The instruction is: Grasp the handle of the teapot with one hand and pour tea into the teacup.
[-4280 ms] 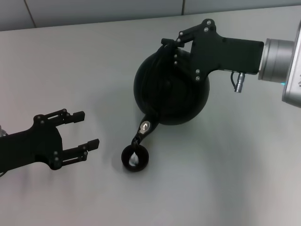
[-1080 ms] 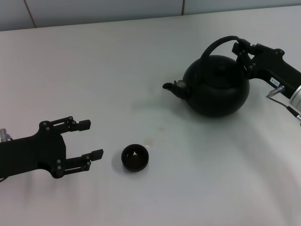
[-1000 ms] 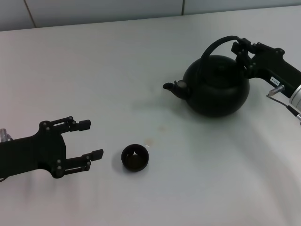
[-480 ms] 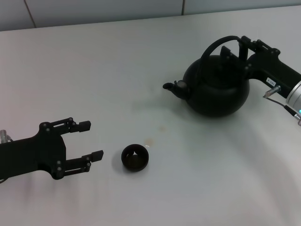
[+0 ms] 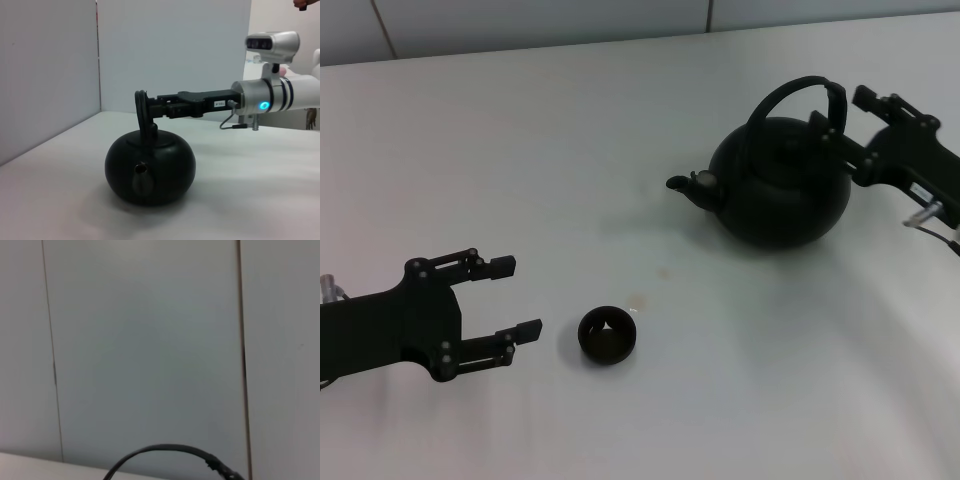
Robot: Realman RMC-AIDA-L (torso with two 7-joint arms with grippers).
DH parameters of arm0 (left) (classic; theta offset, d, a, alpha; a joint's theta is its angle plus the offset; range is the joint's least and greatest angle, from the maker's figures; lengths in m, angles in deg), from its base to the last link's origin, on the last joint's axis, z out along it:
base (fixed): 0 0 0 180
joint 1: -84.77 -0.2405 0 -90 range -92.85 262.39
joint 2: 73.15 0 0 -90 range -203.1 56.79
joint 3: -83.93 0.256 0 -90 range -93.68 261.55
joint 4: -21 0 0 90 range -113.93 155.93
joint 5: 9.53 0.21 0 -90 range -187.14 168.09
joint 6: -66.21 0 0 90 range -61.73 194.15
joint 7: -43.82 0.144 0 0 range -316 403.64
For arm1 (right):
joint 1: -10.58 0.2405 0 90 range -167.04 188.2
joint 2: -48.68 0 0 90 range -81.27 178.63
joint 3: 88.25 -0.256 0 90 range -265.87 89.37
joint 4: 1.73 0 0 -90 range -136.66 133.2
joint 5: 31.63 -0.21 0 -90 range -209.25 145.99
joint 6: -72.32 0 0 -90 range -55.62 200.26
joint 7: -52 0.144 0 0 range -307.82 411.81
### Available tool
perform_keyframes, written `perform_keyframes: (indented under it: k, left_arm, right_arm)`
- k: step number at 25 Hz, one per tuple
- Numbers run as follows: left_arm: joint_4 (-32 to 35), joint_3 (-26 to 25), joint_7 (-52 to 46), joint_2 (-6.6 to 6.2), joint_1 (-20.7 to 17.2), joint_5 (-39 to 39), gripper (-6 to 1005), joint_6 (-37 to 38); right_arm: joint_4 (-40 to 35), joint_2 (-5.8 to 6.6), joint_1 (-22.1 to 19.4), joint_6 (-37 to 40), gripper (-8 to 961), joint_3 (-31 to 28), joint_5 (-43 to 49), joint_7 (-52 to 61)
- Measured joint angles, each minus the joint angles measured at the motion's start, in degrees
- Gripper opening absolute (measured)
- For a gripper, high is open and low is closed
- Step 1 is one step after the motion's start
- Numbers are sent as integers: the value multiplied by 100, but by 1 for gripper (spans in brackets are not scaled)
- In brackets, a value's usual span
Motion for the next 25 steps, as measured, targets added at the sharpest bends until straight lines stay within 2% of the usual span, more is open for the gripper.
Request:
perform_keyframes:
  k: [3,4,12,14,15,16,18,19,25]
  left_arm:
    - [0,-22,0,6,8,-4,736,65]
    - [2,-34,0,13,13,-5,736,123]
    - [10,-87,32,18,28,-70,737,484]
    - [10,-118,28,18,28,-97,737,644]
    - [10,-118,28,18,28,-97,737,644]
    - [10,-123,20,18,28,-102,737,724]
    - [-7,-125,13,18,26,-112,737,827]
    - [-45,-129,1,16,27,-135,736,895]
    - [-40,-132,-174,18,39,-181,737,1096]
  right_arm:
    - [106,-9,-130,376,710,-234,-82,-195]
    - [315,-8,-161,732,710,-408,-228,-409]
    - [486,29,-238,1685,709,-430,-164,-547]
    - [420,34,-226,2297,709,-367,394,-422]
    - [420,34,-226,2297,709,-367,394,-422]
    - [351,35,-239,2807,709,-367,749,-309]
    - [332,37,-248,2944,709,-367,907,-273]
    - [315,49,-245,3116,709,-368,1323,-228]
    - [299,70,-181,3009,710,-405,2240,-216]
